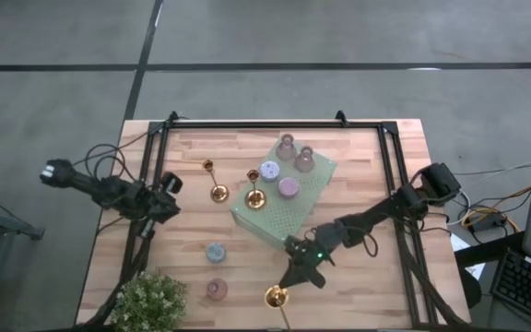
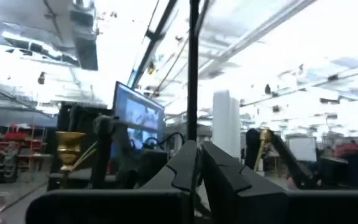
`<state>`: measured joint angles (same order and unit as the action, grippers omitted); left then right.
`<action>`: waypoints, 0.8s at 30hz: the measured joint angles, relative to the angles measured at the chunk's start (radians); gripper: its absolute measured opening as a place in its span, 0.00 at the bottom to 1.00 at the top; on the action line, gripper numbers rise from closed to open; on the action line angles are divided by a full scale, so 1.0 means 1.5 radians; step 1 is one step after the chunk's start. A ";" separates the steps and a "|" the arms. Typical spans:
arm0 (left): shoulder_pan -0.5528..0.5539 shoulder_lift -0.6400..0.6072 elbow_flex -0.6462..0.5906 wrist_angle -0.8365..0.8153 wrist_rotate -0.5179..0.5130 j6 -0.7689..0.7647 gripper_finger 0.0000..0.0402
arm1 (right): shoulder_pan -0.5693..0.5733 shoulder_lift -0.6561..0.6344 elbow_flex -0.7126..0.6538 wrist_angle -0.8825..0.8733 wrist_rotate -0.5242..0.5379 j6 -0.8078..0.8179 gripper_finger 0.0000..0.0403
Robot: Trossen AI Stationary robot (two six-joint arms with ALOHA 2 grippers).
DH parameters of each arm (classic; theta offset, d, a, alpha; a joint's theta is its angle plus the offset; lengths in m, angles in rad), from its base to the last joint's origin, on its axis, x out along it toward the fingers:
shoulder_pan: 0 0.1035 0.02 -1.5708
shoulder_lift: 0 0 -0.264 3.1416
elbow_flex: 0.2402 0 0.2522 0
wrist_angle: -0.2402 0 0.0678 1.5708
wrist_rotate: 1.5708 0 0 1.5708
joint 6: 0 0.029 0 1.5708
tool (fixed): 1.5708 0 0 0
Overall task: Pick & Place candle stick holders
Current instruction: Put the right gold candle holder aligned with the other gold candle holder on the shelf
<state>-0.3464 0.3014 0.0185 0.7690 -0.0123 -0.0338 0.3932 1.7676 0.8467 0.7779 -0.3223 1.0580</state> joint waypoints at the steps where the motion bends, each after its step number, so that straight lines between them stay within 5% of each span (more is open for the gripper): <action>1: -0.009 0.022 0.007 0.007 -0.010 0.008 0.08 | -0.003 0.000 0.000 0.001 0.000 0.006 0.02; 16: -0.133 0.412 0.284 -0.049 -0.093 0.114 0.45 | -0.047 0.000 0.000 0.015 -0.036 0.057 0.02; 24: -0.174 0.528 0.456 -0.183 -0.134 0.144 0.49 | -0.048 0.000 0.000 0.014 -0.050 0.075 0.02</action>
<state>-0.6074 1.0932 0.7031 0.4943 -0.2140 0.1824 0.3218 1.7676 0.8467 0.7982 -0.3969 1.1709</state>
